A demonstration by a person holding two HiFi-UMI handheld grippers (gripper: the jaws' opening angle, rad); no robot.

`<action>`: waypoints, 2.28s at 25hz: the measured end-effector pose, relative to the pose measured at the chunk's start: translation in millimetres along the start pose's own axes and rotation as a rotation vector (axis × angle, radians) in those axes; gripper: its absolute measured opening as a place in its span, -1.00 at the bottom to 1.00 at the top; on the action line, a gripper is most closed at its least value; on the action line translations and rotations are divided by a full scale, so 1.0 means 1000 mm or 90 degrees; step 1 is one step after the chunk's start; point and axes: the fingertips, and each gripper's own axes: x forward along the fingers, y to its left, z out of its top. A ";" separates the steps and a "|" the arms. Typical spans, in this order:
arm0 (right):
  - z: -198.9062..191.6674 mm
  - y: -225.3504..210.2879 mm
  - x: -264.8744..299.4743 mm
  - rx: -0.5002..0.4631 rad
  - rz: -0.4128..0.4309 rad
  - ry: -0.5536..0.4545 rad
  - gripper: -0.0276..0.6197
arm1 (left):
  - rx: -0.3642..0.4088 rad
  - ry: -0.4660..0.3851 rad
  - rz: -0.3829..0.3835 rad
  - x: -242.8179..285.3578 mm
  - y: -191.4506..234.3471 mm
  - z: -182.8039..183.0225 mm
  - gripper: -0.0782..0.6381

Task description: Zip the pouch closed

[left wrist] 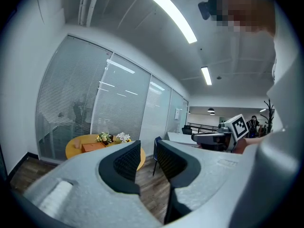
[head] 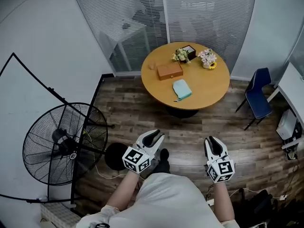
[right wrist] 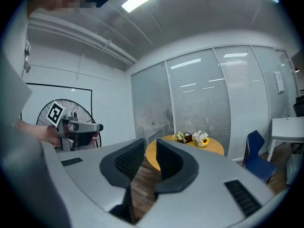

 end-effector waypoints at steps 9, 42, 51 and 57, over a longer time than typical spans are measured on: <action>0.006 -0.016 0.087 -0.010 -0.017 0.025 -0.70 | -0.034 -0.013 -0.034 0.051 0.083 0.013 -0.49; -0.014 -0.122 0.337 0.038 -0.056 0.153 -0.70 | -0.061 0.100 -0.075 0.232 0.291 -0.014 -0.49; -0.052 -0.168 0.381 0.036 0.045 0.216 -0.71 | -0.063 0.139 -0.020 0.280 0.297 -0.052 -0.49; -0.093 -0.187 0.418 0.014 0.135 0.270 -0.71 | -0.084 0.180 -0.010 0.319 0.293 -0.093 -0.49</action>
